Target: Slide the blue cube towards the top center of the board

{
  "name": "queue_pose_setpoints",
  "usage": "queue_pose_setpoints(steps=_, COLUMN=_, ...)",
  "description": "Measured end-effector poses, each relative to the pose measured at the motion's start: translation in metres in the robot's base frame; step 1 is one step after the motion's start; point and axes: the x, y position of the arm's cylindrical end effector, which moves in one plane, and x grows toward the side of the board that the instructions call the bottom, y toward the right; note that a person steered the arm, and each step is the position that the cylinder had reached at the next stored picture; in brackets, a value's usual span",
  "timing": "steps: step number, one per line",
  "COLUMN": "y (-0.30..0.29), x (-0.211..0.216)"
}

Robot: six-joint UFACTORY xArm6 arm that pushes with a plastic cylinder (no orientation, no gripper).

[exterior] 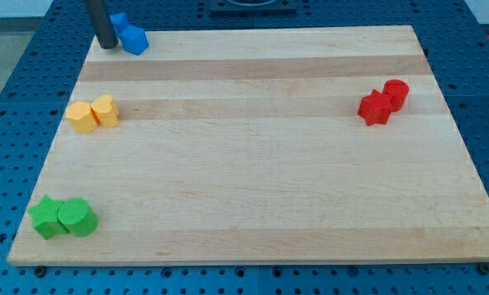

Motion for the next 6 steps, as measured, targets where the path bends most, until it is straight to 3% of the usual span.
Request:
queue_pose_setpoints(steps=2, y=0.025, x=0.0)
queue_pose_setpoints(steps=5, y=0.155, x=0.013)
queue_pose_setpoints(steps=6, y=0.143, x=-0.009)
